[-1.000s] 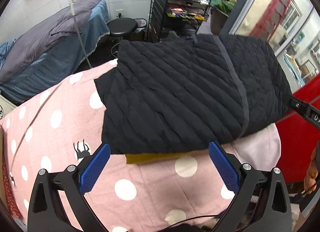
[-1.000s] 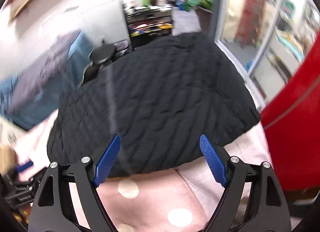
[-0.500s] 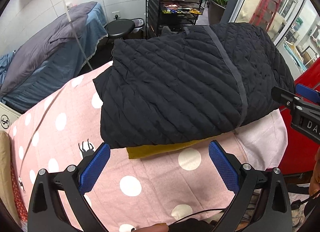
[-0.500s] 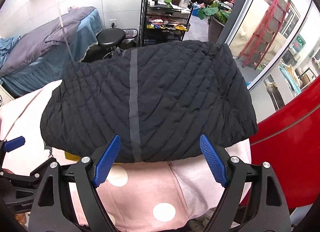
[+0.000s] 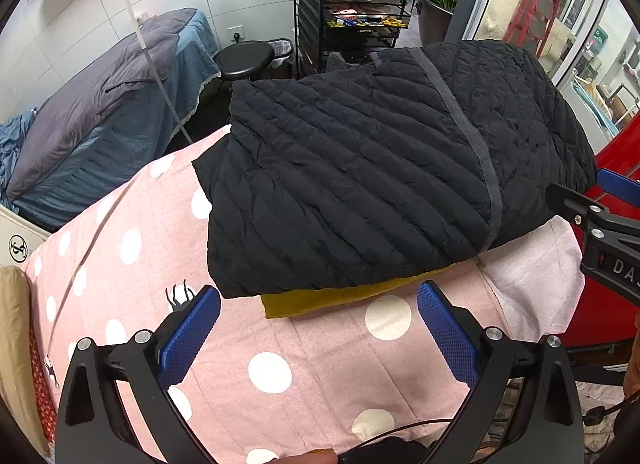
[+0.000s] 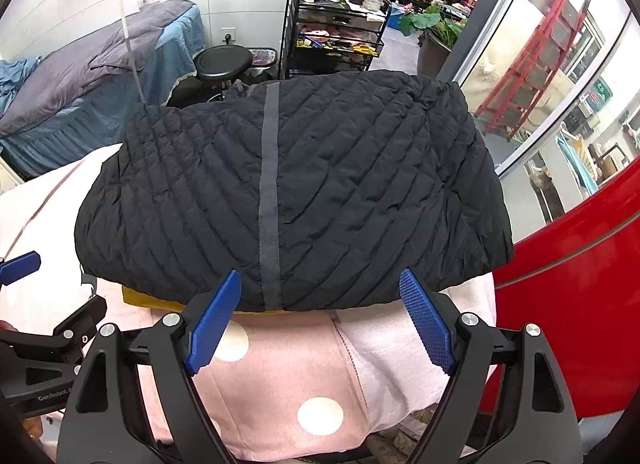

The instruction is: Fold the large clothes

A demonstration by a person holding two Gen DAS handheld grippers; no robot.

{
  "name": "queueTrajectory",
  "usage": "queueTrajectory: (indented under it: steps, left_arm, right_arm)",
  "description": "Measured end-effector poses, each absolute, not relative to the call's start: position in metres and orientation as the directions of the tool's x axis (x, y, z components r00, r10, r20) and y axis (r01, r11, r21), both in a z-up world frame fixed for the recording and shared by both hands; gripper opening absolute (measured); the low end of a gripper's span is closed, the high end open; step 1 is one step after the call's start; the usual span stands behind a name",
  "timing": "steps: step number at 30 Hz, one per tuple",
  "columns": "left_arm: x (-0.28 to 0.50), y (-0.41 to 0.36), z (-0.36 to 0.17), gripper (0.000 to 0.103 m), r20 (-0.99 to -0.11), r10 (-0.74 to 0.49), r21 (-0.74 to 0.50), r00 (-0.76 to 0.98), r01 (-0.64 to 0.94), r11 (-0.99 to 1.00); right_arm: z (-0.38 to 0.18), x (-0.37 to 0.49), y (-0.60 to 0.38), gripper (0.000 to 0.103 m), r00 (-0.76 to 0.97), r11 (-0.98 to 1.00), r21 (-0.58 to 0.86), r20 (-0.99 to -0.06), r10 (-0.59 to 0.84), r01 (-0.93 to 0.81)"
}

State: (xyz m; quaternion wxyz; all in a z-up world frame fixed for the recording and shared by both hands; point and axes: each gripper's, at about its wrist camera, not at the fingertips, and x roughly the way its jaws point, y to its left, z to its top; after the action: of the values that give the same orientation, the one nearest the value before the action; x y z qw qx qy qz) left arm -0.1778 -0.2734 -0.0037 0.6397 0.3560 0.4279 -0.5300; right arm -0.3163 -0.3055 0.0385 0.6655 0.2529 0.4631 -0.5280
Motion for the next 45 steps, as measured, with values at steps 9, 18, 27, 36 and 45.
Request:
queueTrajectory:
  steps: [9, 18, 27, 36, 45]
  left_arm:
    - [-0.181, -0.27, 0.0, 0.096, -0.922, -0.378, 0.018, 0.086, 0.984, 0.179]
    - [-0.195, -0.271, 0.01, 0.096, -0.914, -0.395, 0.031, 0.09, 0.988, 0.154]
    - [-0.202, -0.271, 0.015, 0.096, -0.912, -0.401, 0.03, 0.084, 0.99, 0.138]
    - [-0.203, -0.273, 0.014, 0.096, -0.913, -0.399, 0.034, 0.086, 0.99, 0.137]
    - [-0.208, -0.271, 0.012, 0.096, -0.908, -0.41, 0.048, 0.089, 0.993, 0.109]
  right_arm:
    - [0.035, -0.31, -0.308, 0.081, 0.017, 0.332, -0.155, -0.887, -0.461, 0.931]
    - [0.034, -0.31, -0.309, 0.081, 0.025, 0.34, -0.149, -0.888, -0.458, 0.928]
    - [0.034, -0.314, -0.308, 0.081, 0.026, 0.33, -0.144, -0.887, -0.462, 0.933]
    - [0.034, -0.318, -0.306, 0.081, 0.025, 0.316, -0.139, -0.885, -0.464, 0.938]
    - [0.033, -0.319, -0.304, 0.081, 0.027, 0.309, -0.13, -0.888, -0.459, 0.942]
